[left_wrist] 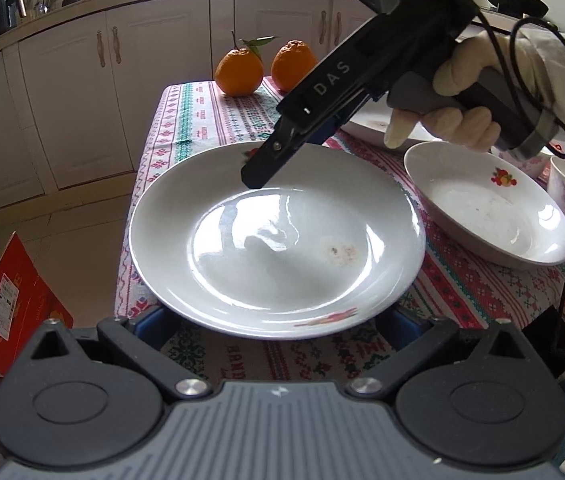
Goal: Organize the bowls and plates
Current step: 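Close the right gripper on the rim of a white flower-print plate, then lift the held plate with the right gripper and carry it across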
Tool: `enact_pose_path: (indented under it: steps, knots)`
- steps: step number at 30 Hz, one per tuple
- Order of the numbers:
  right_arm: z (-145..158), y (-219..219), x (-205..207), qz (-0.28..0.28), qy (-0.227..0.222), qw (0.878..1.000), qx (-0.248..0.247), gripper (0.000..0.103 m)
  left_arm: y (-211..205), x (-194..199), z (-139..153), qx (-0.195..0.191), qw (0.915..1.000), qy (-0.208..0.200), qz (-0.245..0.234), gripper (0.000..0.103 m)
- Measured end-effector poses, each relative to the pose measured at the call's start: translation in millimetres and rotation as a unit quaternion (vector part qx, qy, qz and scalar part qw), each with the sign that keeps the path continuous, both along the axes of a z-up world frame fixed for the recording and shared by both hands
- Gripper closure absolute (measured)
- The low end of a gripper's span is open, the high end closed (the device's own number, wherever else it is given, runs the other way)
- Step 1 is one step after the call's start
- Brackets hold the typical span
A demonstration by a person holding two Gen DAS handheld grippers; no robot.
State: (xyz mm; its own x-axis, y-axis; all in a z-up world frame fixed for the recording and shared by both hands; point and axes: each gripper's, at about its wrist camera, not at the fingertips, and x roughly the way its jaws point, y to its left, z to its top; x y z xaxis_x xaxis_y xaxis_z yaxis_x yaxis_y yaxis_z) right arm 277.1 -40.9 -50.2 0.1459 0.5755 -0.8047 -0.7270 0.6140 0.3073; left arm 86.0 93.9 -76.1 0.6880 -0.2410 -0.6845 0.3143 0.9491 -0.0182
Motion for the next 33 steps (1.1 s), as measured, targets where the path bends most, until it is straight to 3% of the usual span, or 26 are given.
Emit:
enact_pose_path:
  steps: [12,33]
  knots:
    - [-6,-3,18,0.012,0.044,0.998,0.033,0.031,6,6,3,0.007,0.9997,0.006,-0.024,0.002]
    - [-2,-5,56,-0.039,0.007,0.999,0.038,0.031,17,67,0,0.015,0.9982,0.002,-0.057,0.003]
